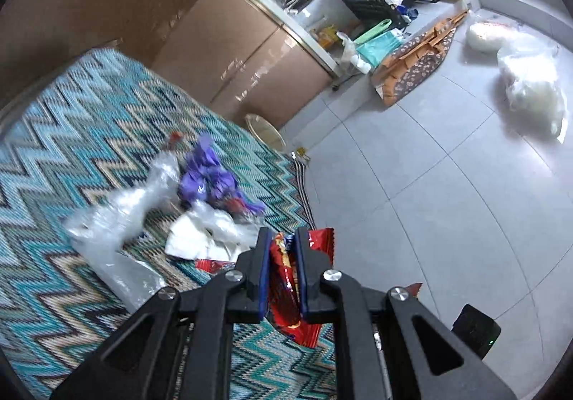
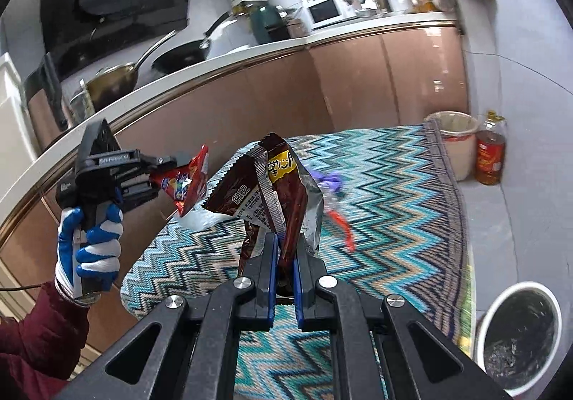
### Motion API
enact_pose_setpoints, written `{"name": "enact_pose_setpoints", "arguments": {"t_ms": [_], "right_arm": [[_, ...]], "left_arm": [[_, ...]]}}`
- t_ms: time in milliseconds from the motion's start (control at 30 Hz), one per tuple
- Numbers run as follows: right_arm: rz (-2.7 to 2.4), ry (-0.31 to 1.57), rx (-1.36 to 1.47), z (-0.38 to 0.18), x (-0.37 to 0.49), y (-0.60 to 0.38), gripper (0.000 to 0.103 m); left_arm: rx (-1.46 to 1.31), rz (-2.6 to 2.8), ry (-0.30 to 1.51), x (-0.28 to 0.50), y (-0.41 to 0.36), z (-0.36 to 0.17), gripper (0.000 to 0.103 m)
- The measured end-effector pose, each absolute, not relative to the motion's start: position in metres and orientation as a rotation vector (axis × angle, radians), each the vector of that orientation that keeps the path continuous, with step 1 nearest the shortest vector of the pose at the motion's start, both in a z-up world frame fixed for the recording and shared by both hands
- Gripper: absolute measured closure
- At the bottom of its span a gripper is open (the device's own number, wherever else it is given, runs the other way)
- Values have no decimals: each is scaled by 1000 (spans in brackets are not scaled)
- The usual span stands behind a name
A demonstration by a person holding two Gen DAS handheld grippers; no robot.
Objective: Collect trash
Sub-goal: 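Carry both wrappers over the white trash bin with both tools, then open both tools to drop the wrappers into the bin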
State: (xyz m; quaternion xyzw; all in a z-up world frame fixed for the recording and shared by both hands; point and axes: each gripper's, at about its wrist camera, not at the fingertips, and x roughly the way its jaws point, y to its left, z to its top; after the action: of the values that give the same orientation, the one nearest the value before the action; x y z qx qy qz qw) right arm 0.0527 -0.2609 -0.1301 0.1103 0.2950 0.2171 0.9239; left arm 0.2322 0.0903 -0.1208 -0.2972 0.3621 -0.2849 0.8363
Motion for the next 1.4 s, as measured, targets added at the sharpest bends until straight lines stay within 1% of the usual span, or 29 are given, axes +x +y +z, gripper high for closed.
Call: {"name": "enact_pose_setpoints", "arguments": {"t_ms": [167, 367, 533, 667, 867, 1100, 1200, 1233, 1333, 1367, 1400], "right_arm": [[367, 595, 252, -131, 39, -288, 96], [254, 575, 296, -135, 25, -334, 96], [129, 560, 349, -144, 11, -388, 96], [25, 572, 369, -157, 1, -428, 95], [-112, 619, 391, -182, -1, -480, 95], [-234, 682, 426, -218, 4, -532, 93], [-276, 714, 429, -233, 6, -545, 93], [-286, 726, 424, -238, 8, -547, 93], [-303, 763, 426, -257, 15, -561, 88], [-312, 773, 424, -262, 17, -563, 83], [-326, 781, 418, -267, 17, -565, 76]], "left_arm": [[-598, -619, 824, 234, 66, -139, 91], [-508, -684, 833, 229, 15, -132, 91], [-440, -776, 857, 232, -46, -126, 91], [-367, -860, 906, 235, -114, -125, 91], [-201, -967, 979, 234, -241, -137, 91], [-57, -998, 1054, 237, -378, -173, 90], [0, -990, 1086, 239, -421, -199, 89], [18, -980, 1092, 239, -432, -207, 88], [34, -964, 1155, 242, -464, -240, 78], [34, -960, 1172, 244, -470, -249, 74], [34, -957, 1191, 244, -477, -258, 72]]}}
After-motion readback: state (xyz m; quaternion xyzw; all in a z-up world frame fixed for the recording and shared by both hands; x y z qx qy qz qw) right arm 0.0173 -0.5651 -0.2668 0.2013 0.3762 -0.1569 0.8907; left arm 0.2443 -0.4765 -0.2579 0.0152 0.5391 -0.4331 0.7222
